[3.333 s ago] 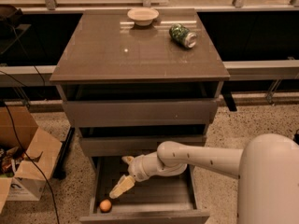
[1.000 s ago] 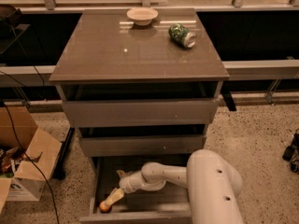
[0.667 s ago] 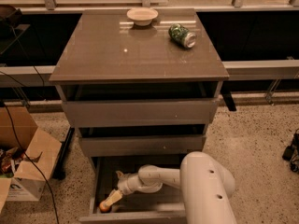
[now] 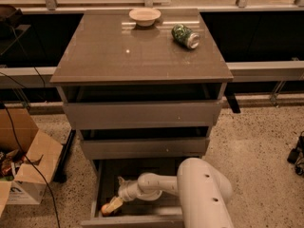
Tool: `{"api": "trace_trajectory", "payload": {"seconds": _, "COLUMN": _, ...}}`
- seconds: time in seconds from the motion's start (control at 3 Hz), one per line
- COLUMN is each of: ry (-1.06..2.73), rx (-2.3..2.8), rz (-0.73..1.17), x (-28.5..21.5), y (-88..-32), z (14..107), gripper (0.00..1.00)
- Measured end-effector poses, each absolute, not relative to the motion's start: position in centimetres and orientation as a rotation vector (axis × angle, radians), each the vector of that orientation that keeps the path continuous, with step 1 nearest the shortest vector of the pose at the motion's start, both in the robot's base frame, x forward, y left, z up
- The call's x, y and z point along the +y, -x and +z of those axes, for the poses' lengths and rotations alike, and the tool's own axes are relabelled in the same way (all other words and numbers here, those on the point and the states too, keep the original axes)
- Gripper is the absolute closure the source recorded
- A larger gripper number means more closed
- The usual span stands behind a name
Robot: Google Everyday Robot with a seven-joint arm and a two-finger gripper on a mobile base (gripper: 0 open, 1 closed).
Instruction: Pick orange from bottom drawer and place on counter
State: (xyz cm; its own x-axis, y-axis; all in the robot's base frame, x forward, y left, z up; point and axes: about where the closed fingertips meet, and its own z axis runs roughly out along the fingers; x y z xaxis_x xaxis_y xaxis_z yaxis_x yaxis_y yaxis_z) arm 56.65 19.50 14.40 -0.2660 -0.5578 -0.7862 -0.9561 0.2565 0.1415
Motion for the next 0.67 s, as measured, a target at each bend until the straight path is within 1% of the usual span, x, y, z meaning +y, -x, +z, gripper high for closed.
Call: {"api": "trace_trajectory", "payload": {"seconds": 0.67, "ry": 1.363, "rx": 1.959, "rz": 0.828, "x": 19.7, "y": -55.8, "z": 11.9, "gripper": 0.00}}
